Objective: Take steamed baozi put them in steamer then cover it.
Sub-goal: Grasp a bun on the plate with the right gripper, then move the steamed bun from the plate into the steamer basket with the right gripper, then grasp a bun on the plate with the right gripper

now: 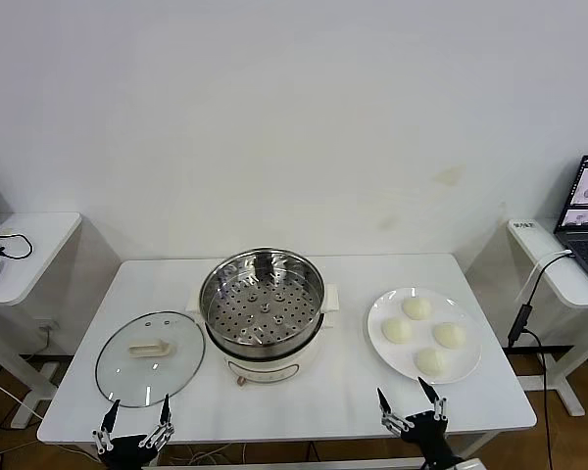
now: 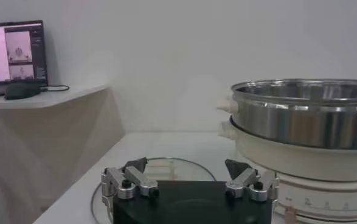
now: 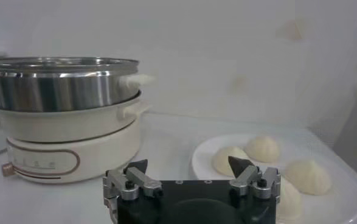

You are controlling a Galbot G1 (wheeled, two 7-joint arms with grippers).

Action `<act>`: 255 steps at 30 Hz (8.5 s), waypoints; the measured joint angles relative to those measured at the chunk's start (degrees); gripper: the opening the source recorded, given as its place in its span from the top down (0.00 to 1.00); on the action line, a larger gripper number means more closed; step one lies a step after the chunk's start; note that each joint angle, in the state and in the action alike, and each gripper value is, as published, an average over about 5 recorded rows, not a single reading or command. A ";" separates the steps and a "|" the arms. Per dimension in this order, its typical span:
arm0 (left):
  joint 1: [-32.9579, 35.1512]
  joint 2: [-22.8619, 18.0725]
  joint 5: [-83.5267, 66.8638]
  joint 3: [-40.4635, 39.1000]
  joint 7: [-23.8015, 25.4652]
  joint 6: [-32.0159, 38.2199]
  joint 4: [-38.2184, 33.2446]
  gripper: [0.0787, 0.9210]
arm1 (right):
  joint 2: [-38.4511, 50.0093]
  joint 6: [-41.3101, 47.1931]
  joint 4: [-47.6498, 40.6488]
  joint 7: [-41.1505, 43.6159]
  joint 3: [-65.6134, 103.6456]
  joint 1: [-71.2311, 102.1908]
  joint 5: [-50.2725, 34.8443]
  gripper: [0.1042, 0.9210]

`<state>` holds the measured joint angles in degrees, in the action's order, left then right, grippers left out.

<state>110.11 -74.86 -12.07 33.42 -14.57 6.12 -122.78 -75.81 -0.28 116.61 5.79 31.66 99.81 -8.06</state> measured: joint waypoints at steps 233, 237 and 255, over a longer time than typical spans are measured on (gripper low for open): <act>-12.02 7.92 3.52 8.58 4.87 -14.15 -5.36 0.12 | 1.32 -8.06 -53.66 41.36 -106.43 -132.58 4.74 0.12; -12.32 8.36 3.43 8.67 5.03 -14.40 -5.63 0.12 | 6.08 -0.53 -48.30 43.05 -106.21 -135.16 -0.34 0.12; -14.28 10.84 2.00 8.85 5.35 -15.25 -3.95 0.12 | 34.82 18.42 -28.75 47.18 -102.41 -131.74 -4.21 0.12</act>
<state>95.83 -64.02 -10.07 42.27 -9.22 -9.13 -126.74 -40.99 18.14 87.86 52.97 -70.76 -31.92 -12.27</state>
